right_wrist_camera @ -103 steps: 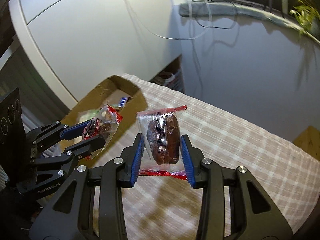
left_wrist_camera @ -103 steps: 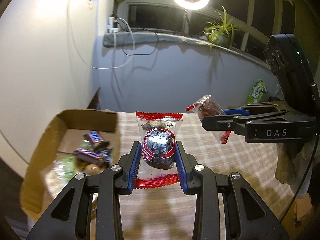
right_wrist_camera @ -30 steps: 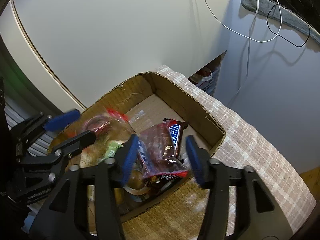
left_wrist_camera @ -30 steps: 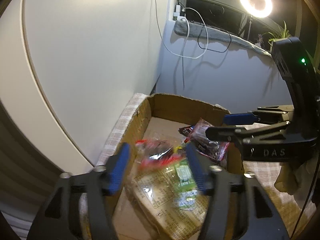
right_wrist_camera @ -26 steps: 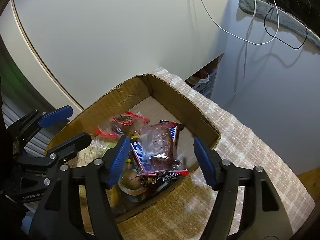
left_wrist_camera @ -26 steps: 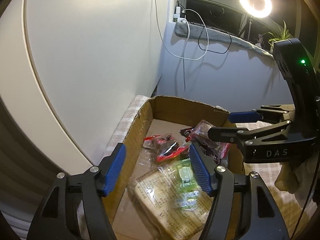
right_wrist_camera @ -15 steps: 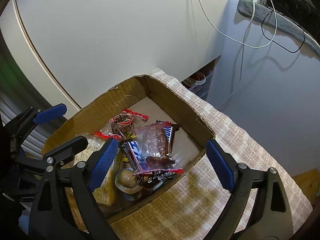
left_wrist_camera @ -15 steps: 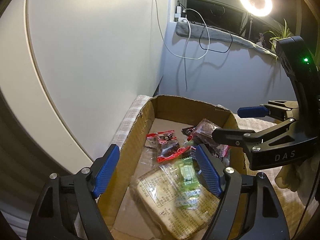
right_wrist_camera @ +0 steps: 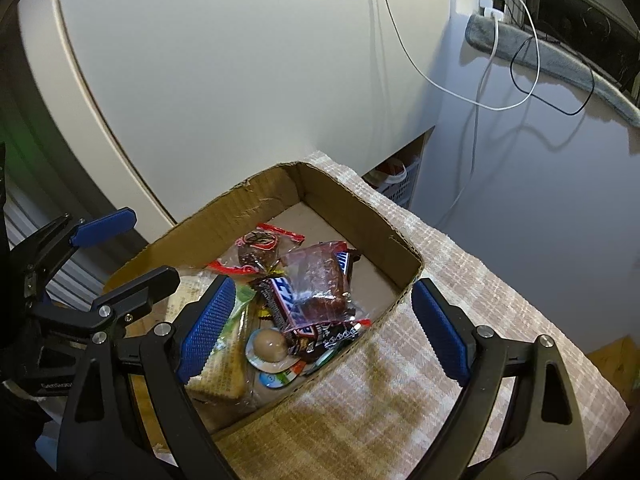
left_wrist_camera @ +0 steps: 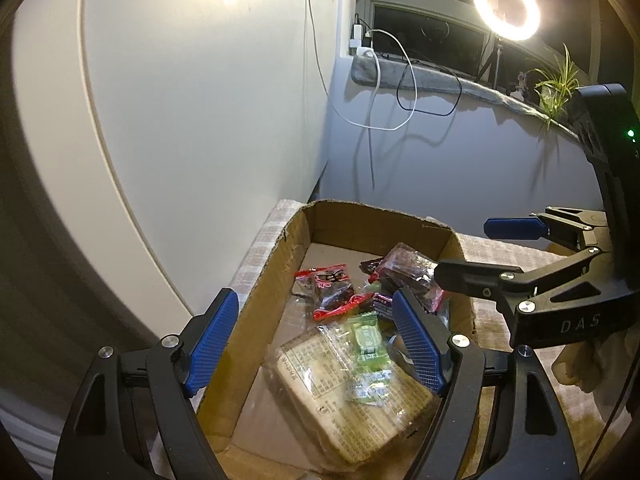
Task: Organize snacks
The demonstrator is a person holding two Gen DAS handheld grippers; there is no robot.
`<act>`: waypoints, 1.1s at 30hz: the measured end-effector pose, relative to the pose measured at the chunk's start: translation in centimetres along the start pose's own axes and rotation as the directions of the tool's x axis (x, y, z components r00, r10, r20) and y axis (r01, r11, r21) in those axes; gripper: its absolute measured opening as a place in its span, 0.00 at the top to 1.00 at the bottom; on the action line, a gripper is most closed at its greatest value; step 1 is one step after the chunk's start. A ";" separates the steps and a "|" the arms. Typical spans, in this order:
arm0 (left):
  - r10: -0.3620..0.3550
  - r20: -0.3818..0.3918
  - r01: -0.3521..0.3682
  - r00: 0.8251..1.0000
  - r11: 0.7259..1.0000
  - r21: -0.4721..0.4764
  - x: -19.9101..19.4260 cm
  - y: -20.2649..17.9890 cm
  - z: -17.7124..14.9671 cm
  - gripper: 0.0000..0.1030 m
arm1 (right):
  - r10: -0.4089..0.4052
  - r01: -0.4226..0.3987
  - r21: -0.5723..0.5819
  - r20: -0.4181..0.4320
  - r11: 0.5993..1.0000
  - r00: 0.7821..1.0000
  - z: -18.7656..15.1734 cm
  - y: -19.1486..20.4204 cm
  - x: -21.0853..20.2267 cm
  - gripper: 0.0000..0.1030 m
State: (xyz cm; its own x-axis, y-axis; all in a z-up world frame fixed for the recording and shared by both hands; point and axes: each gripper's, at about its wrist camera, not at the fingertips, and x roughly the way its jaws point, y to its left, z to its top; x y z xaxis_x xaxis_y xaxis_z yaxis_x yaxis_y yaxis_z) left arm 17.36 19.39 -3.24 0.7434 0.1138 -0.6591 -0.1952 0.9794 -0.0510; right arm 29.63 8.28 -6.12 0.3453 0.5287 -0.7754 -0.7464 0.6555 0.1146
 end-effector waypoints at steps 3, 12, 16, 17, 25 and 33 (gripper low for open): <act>0.004 0.017 -0.004 1.000 1.000 -0.003 -0.9 -0.2 0.0 0.23 | -0.002 0.002 -0.003 0.018 1.000 1.000 -0.3 0.5 -0.8 0.11; 0.033 0.074 -0.033 0.997 0.999 -0.012 -4.1 -0.6 -1.2 0.23 | -0.021 0.022 -0.006 0.104 1.000 0.994 -2.3 1.9 -4.5 0.11; 0.043 0.098 -0.041 0.994 0.999 -0.022 -5.8 -0.8 -2.0 0.23 | -0.027 0.025 0.015 0.158 1.000 0.987 -3.7 2.4 -6.7 0.09; 0.048 0.104 -0.046 0.993 0.999 -0.022 -6.1 -1.0 -2.2 0.23 | -0.029 0.026 0.019 0.171 0.999 0.985 -4.1 2.5 -7.2 0.07; 0.057 0.127 -0.052 0.990 0.998 -0.046 -7.9 -1.8 -3.4 0.23 | -0.073 0.068 0.026 0.246 0.997 0.967 -6.7 3.5 -10.2 0.00; 0.072 0.133 -0.065 0.989 0.996 -0.058 -9.0 -2.6 -4.5 0.22 | -0.115 0.109 0.038 0.264 0.993 0.958 -9.2 3.7 -11.8 0.00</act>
State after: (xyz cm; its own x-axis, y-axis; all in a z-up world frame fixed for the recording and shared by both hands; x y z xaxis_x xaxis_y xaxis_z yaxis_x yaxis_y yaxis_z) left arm 8.32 15.02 -0.55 0.8057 0.2048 -0.5558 -0.2792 0.9588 -0.0515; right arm 17.60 -0.46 -2.25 0.5669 0.5733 -0.5916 -0.6823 0.7291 0.0527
